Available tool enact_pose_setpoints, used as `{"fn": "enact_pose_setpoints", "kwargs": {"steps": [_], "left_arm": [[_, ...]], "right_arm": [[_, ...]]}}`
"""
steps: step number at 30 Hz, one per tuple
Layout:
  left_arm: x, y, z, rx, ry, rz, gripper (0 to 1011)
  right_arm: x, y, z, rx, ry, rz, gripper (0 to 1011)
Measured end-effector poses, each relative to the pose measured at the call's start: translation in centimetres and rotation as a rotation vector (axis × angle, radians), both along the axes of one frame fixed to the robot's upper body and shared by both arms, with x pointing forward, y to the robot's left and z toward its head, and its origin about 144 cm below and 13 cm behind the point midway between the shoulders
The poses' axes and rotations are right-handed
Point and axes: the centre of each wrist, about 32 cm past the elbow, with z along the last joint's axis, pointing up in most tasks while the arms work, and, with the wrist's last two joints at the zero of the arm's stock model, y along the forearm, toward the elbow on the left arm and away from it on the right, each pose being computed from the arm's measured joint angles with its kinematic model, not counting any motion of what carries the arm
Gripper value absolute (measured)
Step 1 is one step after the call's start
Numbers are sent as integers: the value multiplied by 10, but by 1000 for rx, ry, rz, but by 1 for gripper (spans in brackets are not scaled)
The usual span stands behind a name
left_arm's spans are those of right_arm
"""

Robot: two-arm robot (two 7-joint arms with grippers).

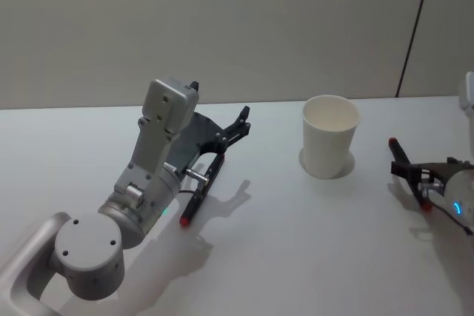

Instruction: Place the pen into the pen holder.

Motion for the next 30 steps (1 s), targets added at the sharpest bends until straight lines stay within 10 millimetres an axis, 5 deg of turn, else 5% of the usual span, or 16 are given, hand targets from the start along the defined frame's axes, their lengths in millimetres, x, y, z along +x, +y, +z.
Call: {"fn": "enact_pose_setpoints", "kwargs": {"steps": [30], "left_arm": [[0, 0, 0, 0, 0, 0, 1001]], "right_arm": [[25, 13, -16, -39, 45, 44, 1002]]}}
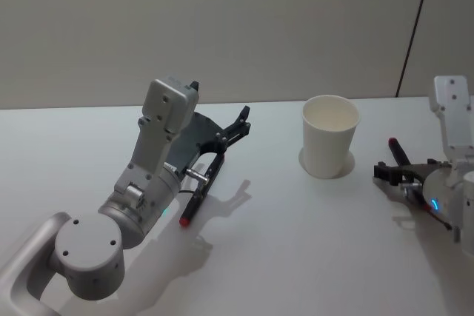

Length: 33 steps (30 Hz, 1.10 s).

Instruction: Place the pen into the pen holder.

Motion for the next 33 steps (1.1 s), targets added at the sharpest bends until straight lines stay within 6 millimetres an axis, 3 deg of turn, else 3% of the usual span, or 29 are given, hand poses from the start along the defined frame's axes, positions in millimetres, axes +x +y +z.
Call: {"fn": "enact_pose_setpoints", "kwargs": {"steps": [14, 33], "left_arm": [[0, 0, 0, 0, 0, 0, 1001], [0, 0, 0, 0, 0, 0, 1001]], "right_arm": [[1, 5, -2, -2, -4, 11, 1000], [1, 8, -4, 0, -4, 21, 550]]}}
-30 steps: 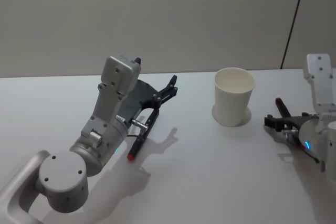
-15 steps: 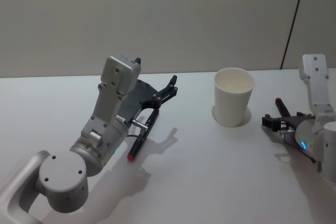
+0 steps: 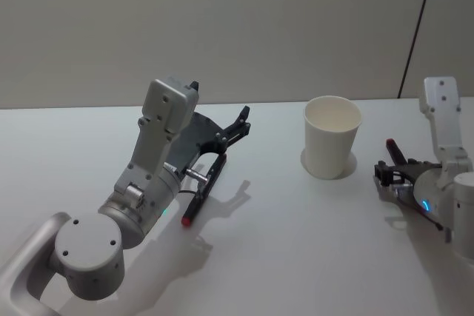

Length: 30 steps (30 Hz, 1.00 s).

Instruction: Place the pen into the pen holder.

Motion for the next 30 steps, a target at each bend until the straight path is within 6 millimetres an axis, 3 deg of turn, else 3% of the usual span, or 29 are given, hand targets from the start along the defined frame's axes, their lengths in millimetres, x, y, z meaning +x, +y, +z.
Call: {"fn": "enact_pose_setpoints", "kwargs": {"steps": [14, 21, 30], "left_arm": [[0, 0, 0, 0, 0, 0, 1001], [0, 0, 0, 0, 0, 0, 1001], [0, 0, 0, 0, 0, 0, 1001]], "right_arm": [[0, 0, 0, -1, 1, -1, 339], [0, 0, -1, -3, 1, -3, 181], [0, -1, -1, 3, -3, -3, 181]]}}
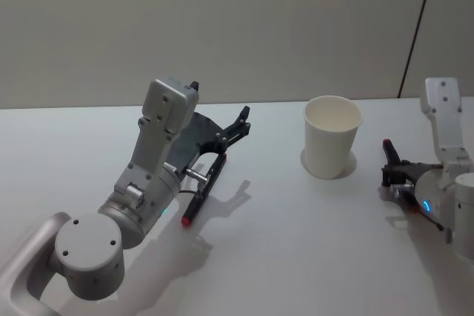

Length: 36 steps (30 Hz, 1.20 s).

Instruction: Place the pen into the pen holder.

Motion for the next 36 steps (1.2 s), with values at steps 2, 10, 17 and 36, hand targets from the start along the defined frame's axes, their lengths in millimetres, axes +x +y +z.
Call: {"fn": "enact_pose_setpoints", "kwargs": {"steps": [2, 10, 17, 36], "left_arm": [[0, 0, 0, 0, 0, 0, 1001], [0, 0, 0, 0, 0, 0, 1001], [0, 0, 0, 0, 0, 0, 1001], [0, 0, 0, 0, 0, 0, 1001]], "right_arm": [[0, 0, 0, 4, -3, 1, 182], [0, -2, -2, 15, -24, 15, 181], [-2, -4, -3, 13, -92, 50, 181], [-6, -5, 8, -24, -347, 159, 181]]}}
